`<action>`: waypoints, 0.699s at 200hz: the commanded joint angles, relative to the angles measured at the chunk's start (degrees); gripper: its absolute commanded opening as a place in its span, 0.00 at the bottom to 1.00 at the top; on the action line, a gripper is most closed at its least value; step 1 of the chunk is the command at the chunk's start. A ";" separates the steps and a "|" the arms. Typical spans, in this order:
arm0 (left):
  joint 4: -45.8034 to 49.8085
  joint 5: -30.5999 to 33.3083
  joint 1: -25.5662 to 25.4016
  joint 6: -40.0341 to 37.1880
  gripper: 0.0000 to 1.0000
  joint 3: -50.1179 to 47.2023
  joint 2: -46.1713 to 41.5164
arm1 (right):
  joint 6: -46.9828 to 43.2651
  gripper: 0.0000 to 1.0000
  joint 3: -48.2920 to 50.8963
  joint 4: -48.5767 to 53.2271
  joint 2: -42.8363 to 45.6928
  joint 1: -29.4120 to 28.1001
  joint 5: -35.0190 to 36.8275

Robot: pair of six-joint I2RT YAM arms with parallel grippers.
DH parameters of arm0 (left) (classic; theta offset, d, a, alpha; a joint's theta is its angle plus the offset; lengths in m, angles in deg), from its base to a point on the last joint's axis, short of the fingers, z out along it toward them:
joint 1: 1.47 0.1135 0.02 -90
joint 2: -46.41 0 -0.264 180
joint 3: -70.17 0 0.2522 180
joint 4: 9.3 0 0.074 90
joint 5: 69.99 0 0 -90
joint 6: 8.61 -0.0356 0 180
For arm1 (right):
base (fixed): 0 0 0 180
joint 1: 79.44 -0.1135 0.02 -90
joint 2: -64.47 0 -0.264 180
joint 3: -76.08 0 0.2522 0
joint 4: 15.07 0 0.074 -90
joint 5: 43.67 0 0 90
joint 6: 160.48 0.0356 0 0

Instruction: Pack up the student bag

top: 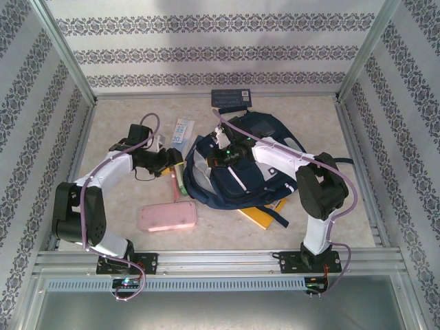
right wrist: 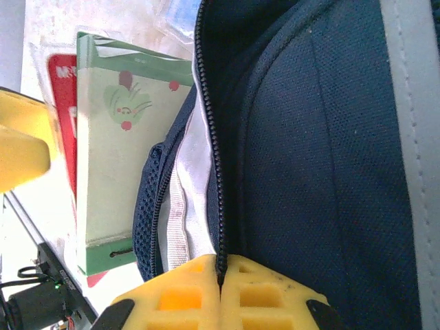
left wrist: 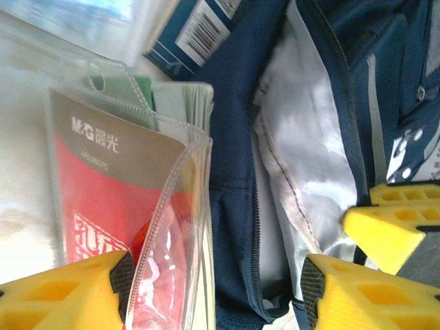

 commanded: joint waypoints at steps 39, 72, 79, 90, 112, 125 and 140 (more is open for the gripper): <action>6.72 11.52 -2.67 -3.11 0.53 1.34 5.81 | -0.45 0.00 1.39 -0.70 0.70 0.82 -0.37; 4.93 12.34 -2.65 -1.45 0.42 -0.96 5.12 | -0.41 0.00 1.84 -1.00 0.86 0.82 -0.45; 4.51 11.87 -2.68 -1.35 0.43 -1.14 4.55 | -0.41 0.00 1.84 -1.01 0.79 0.82 -0.46; 4.06 11.72 -2.68 -1.20 0.46 -1.21 3.25 | -0.53 0.00 1.93 -0.97 0.79 0.91 -0.59; 2.77 9.94 -2.64 -0.40 0.46 -1.31 0.16 | -0.50 0.00 2.03 -0.97 0.68 0.95 -0.63; 1.79 8.06 -2.66 0.37 0.47 -1.34 -1.65 | -0.44 0.00 2.11 -1.11 0.44 0.92 -0.78; 1.28 6.17 -2.67 1.24 0.48 -1.08 -3.44 | -0.34 0.00 2.18 -1.32 0.43 0.91 -1.07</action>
